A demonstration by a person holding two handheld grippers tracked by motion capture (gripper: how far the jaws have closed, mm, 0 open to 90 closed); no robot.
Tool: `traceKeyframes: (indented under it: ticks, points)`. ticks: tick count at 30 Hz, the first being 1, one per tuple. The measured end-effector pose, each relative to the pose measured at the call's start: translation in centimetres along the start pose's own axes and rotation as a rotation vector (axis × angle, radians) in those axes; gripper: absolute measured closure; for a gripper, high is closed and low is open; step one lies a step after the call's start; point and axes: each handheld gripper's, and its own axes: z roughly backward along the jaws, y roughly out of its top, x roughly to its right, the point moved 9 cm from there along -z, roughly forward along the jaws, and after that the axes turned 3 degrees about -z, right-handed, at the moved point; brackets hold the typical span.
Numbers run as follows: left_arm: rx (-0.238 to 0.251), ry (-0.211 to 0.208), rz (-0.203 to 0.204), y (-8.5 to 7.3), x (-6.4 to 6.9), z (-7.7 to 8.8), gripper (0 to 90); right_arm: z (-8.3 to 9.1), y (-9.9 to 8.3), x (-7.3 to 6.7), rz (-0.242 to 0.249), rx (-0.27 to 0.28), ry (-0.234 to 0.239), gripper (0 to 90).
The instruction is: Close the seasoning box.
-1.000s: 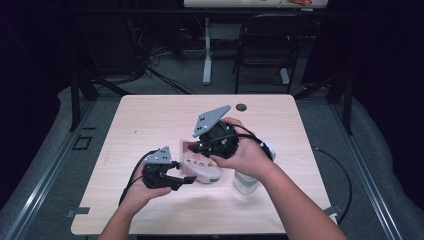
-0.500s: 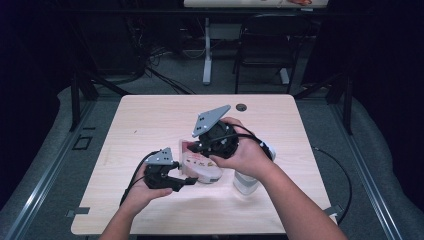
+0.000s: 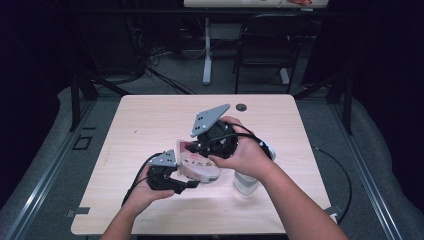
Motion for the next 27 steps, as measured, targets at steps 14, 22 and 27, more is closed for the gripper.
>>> traceKeyframes:
  ticks: [14,22,27]
  points:
    - [0.005,-0.016,0.017,-0.34,-0.01,-0.09,49.3,-0.09,-0.13,0.08,-0.002,-0.001,0.005,90.0]
    - [0.005,-0.014,0.004,-0.36,0.05,0.11,56.7,0.07,-0.24,0.06,-0.003,0.002,0.009,90.0]
    - [0.006,-0.026,0.005,-0.30,0.25,0.17,59.8,0.33,-0.34,0.12,-0.002,0.001,0.010,90.0]
